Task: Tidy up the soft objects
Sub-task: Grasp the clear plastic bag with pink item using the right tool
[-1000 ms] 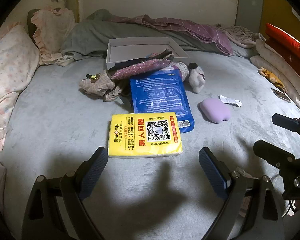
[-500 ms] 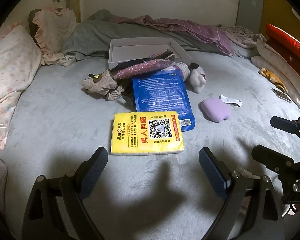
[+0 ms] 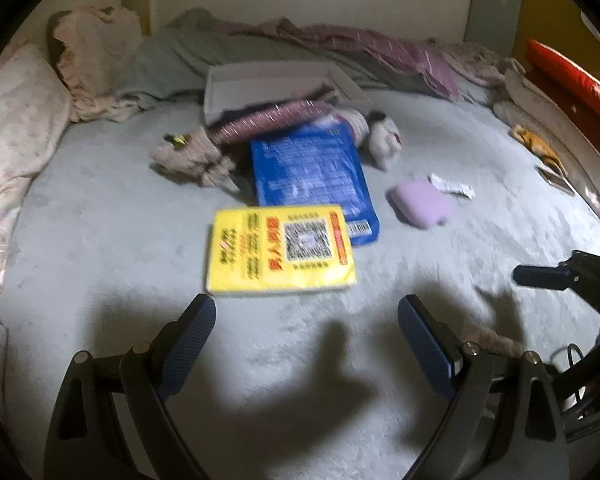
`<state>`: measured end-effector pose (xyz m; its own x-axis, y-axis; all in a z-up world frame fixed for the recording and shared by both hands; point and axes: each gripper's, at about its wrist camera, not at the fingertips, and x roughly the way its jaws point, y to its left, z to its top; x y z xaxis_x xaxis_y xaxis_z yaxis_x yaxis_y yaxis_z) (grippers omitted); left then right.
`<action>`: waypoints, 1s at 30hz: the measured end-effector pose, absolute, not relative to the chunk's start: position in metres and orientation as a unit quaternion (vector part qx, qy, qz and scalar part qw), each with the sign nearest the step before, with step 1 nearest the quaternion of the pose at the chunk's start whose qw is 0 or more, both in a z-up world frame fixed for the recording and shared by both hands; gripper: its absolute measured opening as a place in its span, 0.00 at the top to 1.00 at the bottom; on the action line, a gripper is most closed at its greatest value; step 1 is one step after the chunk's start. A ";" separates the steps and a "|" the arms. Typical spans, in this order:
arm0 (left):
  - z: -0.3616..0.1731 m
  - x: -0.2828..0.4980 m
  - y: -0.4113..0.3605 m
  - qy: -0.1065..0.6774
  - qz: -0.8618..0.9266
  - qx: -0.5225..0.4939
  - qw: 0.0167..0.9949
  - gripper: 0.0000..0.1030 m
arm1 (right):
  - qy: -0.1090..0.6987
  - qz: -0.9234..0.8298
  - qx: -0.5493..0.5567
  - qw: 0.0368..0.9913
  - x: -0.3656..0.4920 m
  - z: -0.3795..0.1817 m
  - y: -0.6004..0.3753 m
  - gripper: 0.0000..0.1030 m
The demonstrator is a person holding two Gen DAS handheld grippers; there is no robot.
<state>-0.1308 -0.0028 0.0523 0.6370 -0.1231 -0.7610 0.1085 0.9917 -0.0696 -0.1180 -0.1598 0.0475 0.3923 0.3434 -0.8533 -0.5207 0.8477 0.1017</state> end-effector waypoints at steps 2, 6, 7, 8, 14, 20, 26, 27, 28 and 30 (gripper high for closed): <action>0.048 -0.129 -0.005 0.438 -0.069 -0.005 0.896 0.09 | 0.507 0.254 -0.095 0.818 -0.117 0.040 -0.158 0.10; 0.038 -0.129 -0.008 0.466 -0.073 0.000 0.882 0.09 | 0.533 0.266 -0.097 0.797 -0.118 0.031 -0.155 0.10; 0.036 -0.129 -0.009 0.472 -0.077 0.000 0.878 0.09 | 0.545 0.269 -0.099 0.788 -0.118 0.027 -0.154 0.10; 0.034 -0.128 -0.010 0.478 -0.080 0.001 0.875 0.09 | 0.553 0.268 -0.100 0.782 -0.117 0.024 -0.153 0.10; 0.023 -0.125 -0.012 0.508 -0.080 0.008 0.857 0.09 | 0.561 0.266 -0.104 0.777 -0.115 0.017 -0.149 0.10; 0.019 -0.125 -0.011 0.517 -0.078 0.010 0.852 0.09 | 0.570 0.251 -0.122 0.773 -0.116 0.016 -0.146 0.21; 0.022 -0.124 -0.008 0.510 -0.069 0.008 0.857 0.09 | 0.561 0.235 -0.098 0.788 -0.113 0.021 -0.152 0.64; 0.023 -0.124 -0.008 0.508 -0.069 0.007 0.859 0.09 | 0.559 0.235 -0.091 0.790 -0.112 0.022 -0.154 0.68; 0.024 -0.124 -0.007 0.506 -0.069 0.006 0.860 0.09 | 0.557 0.233 -0.083 0.793 -0.111 0.023 -0.156 0.76; 0.025 -0.124 -0.006 0.501 -0.069 0.003 0.863 0.09 | 0.555 0.230 -0.068 0.797 -0.108 0.024 -0.161 0.83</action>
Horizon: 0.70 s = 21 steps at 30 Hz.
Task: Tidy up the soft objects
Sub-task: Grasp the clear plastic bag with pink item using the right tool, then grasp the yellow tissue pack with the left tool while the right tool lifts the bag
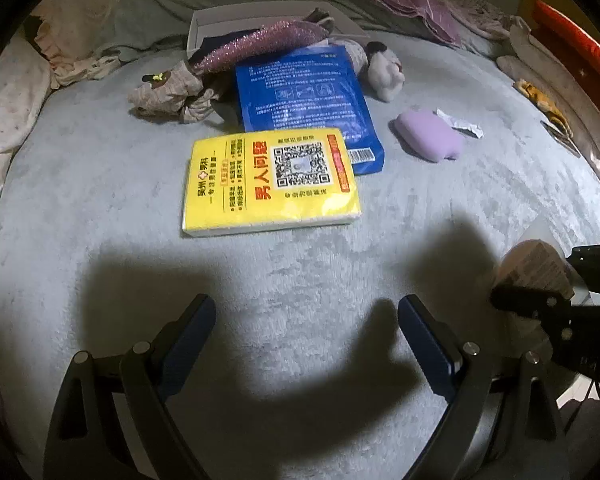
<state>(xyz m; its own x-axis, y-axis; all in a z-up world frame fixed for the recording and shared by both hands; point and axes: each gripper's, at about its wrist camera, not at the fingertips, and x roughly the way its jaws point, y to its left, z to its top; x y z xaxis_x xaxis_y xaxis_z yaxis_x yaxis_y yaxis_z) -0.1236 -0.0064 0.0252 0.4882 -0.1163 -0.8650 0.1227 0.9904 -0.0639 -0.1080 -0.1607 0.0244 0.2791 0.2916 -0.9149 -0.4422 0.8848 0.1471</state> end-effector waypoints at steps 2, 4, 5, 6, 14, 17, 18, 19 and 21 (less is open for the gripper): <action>0.027 -0.123 -0.005 0.496 -0.072 -0.002 0.865 0.09 | 0.552 0.232 -0.053 0.799 -0.105 0.025 -0.164 0.87; 0.027 -0.123 -0.002 0.492 -0.076 -0.011 0.867 0.09 | 0.551 0.233 -0.040 0.801 -0.101 0.025 -0.169 0.88; 0.028 -0.123 0.000 0.490 -0.078 -0.016 0.868 0.09 | 0.548 0.232 -0.036 0.803 -0.101 0.026 -0.169 0.88; 0.029 -0.123 0.002 0.487 -0.081 -0.024 0.870 0.09 | 0.545 0.232 -0.031 0.805 -0.101 0.028 -0.173 0.88; 0.040 -0.113 0.033 0.451 -0.082 -0.108 0.882 0.09 | 0.485 0.250 0.040 0.837 -0.079 0.051 -0.184 0.91; 0.044 -0.097 0.045 0.443 -0.082 -0.139 0.882 0.09 | 0.455 0.273 0.053 0.846 -0.068 0.059 -0.182 0.91; 0.045 -0.089 0.049 0.443 -0.080 -0.142 0.881 0.09 | 0.443 0.287 0.056 0.848 -0.063 0.063 -0.180 0.91; 0.045 -0.083 0.050 0.444 -0.078 -0.140 0.881 0.08 | 0.437 0.297 0.058 0.847 -0.058 0.065 -0.175 0.91; 0.043 -0.067 0.055 0.451 -0.069 -0.127 0.881 0.08 | 0.430 0.317 0.062 0.843 -0.049 0.069 -0.173 0.91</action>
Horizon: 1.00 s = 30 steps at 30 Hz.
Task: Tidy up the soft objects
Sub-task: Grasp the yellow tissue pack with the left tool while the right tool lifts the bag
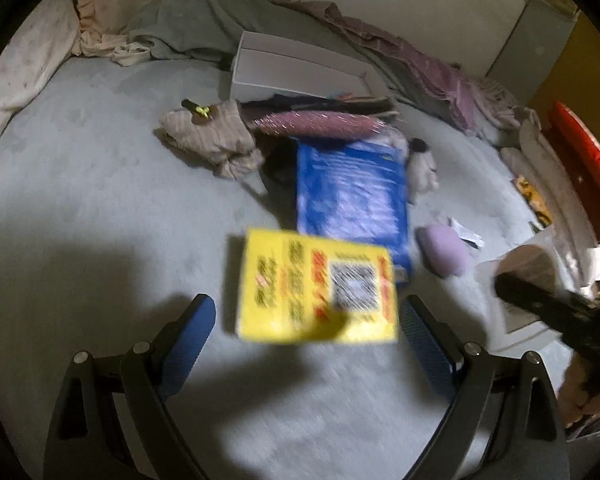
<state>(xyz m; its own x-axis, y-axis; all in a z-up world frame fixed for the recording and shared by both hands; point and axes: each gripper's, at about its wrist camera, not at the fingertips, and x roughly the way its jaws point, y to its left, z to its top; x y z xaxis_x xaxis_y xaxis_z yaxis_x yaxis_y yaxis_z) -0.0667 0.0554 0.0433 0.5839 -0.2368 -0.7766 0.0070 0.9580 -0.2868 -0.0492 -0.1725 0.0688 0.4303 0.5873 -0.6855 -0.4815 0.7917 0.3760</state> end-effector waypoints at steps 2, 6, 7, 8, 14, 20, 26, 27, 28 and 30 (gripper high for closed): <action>0.037 -0.056 0.058 0.462 -0.058 -0.120 0.877 0.09 | 0.431 0.318 0.059 0.842 -0.039 0.071 -0.171 0.91; 0.018 -0.040 0.068 0.491 -0.059 -0.155 0.855 0.39 | 0.442 0.308 0.067 0.840 -0.031 0.066 -0.178 0.91; 0.016 -0.040 0.068 0.490 -0.054 -0.156 0.856 0.49 | 0.443 0.310 0.077 0.838 -0.033 0.063 -0.182 0.91; 0.015 -0.043 0.067 0.485 -0.058 -0.158 0.858 0.61 | 0.445 0.311 0.088 0.835 -0.032 0.061 -0.185 0.91; 0.024 -0.050 0.052 0.495 -0.045 -0.127 0.858 0.86 | 0.458 0.299 0.129 0.827 -0.033 0.046 -0.195 0.91; 0.036 -0.054 0.054 0.487 -0.053 -0.146 0.859 0.89 | 0.457 0.295 0.150 0.825 -0.027 0.046 -0.200 0.91; 0.057 -0.062 0.055 0.476 -0.071 -0.136 0.866 0.89 | 0.463 0.297 0.163 0.819 -0.019 0.049 -0.197 0.91; 0.062 -0.064 0.055 0.473 -0.073 -0.137 0.867 0.89 | 0.462 0.298 0.165 0.819 -0.017 0.050 -0.196 0.91; 0.065 -0.065 0.057 0.470 -0.076 -0.140 0.868 0.89 | 0.462 0.301 0.169 0.817 -0.015 0.052 -0.194 0.91; 0.075 -0.064 0.058 0.462 -0.085 -0.147 0.870 0.89 | 0.462 0.303 0.175 0.815 -0.011 0.056 -0.192 0.91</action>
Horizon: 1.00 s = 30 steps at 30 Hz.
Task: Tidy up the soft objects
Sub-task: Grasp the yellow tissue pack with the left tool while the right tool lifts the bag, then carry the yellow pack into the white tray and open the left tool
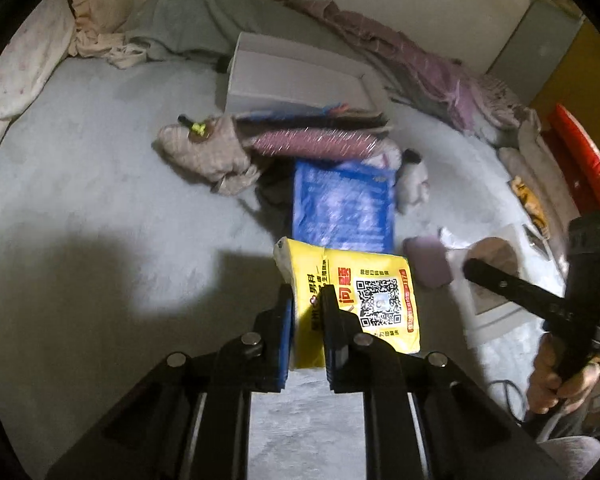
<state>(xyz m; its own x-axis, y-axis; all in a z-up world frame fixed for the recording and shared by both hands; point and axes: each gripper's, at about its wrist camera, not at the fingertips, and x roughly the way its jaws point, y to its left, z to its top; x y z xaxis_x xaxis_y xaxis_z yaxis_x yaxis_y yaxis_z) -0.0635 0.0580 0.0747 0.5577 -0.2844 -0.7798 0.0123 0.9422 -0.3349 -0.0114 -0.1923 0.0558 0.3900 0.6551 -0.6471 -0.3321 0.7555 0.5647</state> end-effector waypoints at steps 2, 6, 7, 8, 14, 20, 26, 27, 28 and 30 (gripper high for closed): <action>0.082 -0.059 0.058 0.456 -0.086 -0.146 0.874 0.89 | 0.465 0.300 0.178 0.814 -0.006 0.060 -0.190 0.91; 0.093 -0.037 0.054 0.454 -0.088 -0.146 0.875 0.89 | 0.471 0.295 0.187 0.810 0.008 0.067 -0.185 0.91; 0.095 -0.032 0.054 0.454 -0.089 -0.150 0.874 0.88 | 0.476 0.292 0.192 0.807 0.014 0.069 -0.184 0.91; 0.097 -0.026 0.054 0.456 -0.090 -0.153 0.872 0.88 | 0.480 0.289 0.194 0.805 0.018 0.069 -0.183 0.91; 0.109 0.022 0.045 0.453 -0.103 -0.154 0.872 0.88 | 0.497 0.287 0.244 0.782 0.063 0.068 -0.178 0.91; 0.130 0.068 0.040 0.420 -0.115 -0.165 0.885 0.88 | 0.476 0.282 0.286 0.782 0.112 0.075 -0.183 0.91; 0.139 0.122 0.044 0.404 -0.106 -0.181 0.891 0.88 | 0.444 0.268 0.310 0.796 0.167 0.090 -0.185 0.91; 0.141 0.132 0.046 0.398 -0.107 -0.185 0.892 0.88 | 0.440 0.265 0.314 0.799 0.175 0.091 -0.184 0.91; 0.142 0.138 0.045 0.394 -0.108 -0.185 0.894 0.88 | 0.435 0.263 0.319 0.800 0.186 0.091 -0.183 0.91; 0.143 0.153 0.044 0.384 -0.105 -0.176 0.900 0.88 | 0.428 0.263 0.329 0.799 0.199 0.091 -0.180 0.91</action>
